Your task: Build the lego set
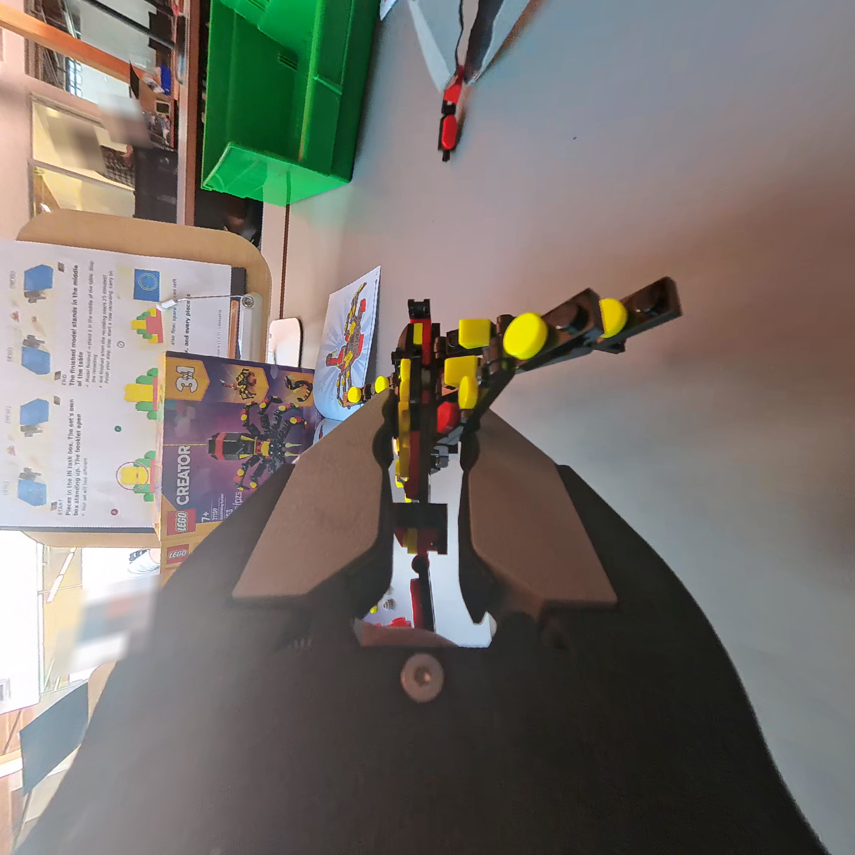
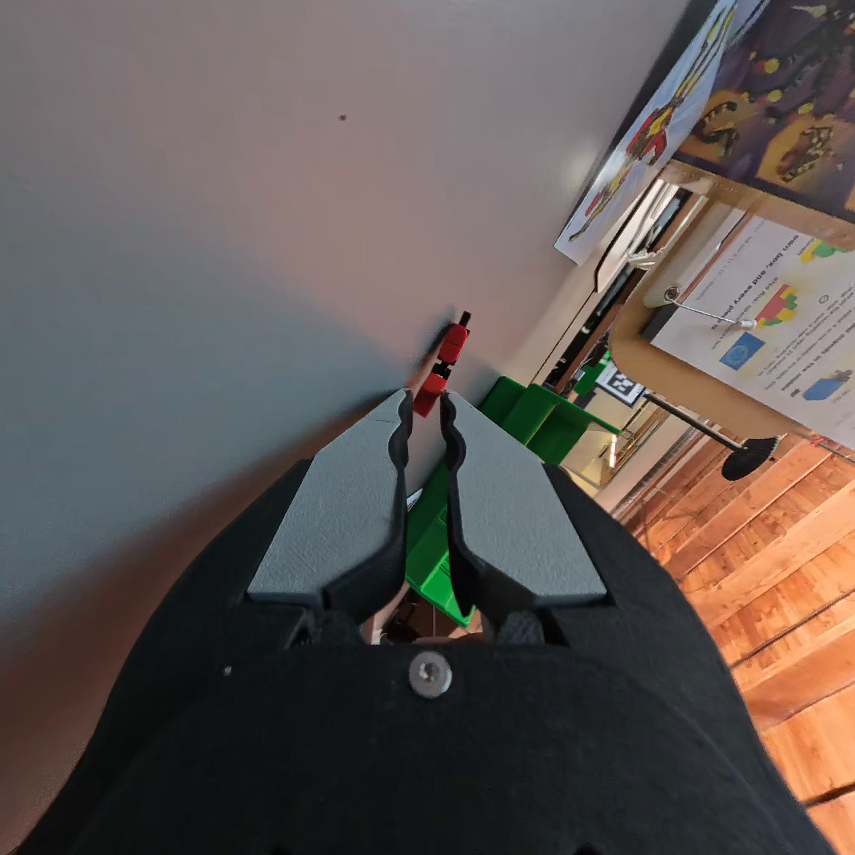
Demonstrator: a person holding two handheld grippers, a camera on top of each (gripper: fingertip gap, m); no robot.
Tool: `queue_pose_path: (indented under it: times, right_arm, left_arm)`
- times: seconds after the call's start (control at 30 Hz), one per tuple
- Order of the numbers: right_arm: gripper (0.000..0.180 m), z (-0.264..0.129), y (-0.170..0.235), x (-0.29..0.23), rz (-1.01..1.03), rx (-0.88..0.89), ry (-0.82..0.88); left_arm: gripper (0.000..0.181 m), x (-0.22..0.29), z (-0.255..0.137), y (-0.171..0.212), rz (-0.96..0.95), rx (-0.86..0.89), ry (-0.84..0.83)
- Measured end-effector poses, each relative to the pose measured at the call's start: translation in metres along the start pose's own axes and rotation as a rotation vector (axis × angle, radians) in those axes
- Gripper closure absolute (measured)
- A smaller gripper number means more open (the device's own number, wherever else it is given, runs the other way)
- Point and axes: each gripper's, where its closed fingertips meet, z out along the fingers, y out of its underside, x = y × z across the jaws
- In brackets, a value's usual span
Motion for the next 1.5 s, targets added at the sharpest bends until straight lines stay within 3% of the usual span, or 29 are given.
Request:
queue_pose_path:
  times: [0.13, 0.27, 0.43, 0.6, 0.7, 1.03, 1.17, 1.27, 1.5]
  right_arm:
    - [0.172, -0.004, -0.001, -0.003, -0.081, 0.014, 0.02]
    - [0.168, -0.011, -0.002, -0.006, -0.016, 0.058, -0.048]
    - [0.152, -0.018, 0.0, -0.007, 0.409, 0.175, -0.221]
    - [0.152, -0.015, -0.002, -0.004, 0.999, 0.292, -0.372]
    - [0.148, -0.007, -0.01, -0.004, 1.181, 0.356, -0.434]
    - [0.174, 0.005, -0.018, 0.003, 1.3, 0.455, -0.468]
    - [0.174, -0.025, -0.044, 0.01, 1.35, 0.616, -0.623]
    - [0.174, -0.054, -0.062, 0.02, 1.329, 0.727, -0.646]
    - [0.174, -0.082, -0.081, 0.02, 1.257, 0.792, -0.698]
  left_arm:
    - [0.158, 0.002, 0.002, 0.002, -0.002, -0.003, 0.009]
    - [0.158, 0.003, 0.003, 0.003, -0.001, -0.006, 0.017]
    - [0.158, 0.001, 0.001, 0.0, -0.006, 0.011, 0.008]
    - [0.158, 0.002, 0.003, -0.004, 0.001, 0.042, -0.014]
    - [0.158, 0.002, 0.008, -0.006, 0.02, 0.056, -0.049]
    - [0.158, 0.004, 0.024, -0.022, 0.101, 0.097, -0.184]
    - [0.158, 0.001, 0.026, -0.029, 0.137, 0.115, -0.242]
    - [0.158, 0.001, 0.026, -0.037, 0.177, 0.129, -0.279]
    - [0.158, 0.001, 0.027, -0.042, 0.232, 0.141, -0.28]
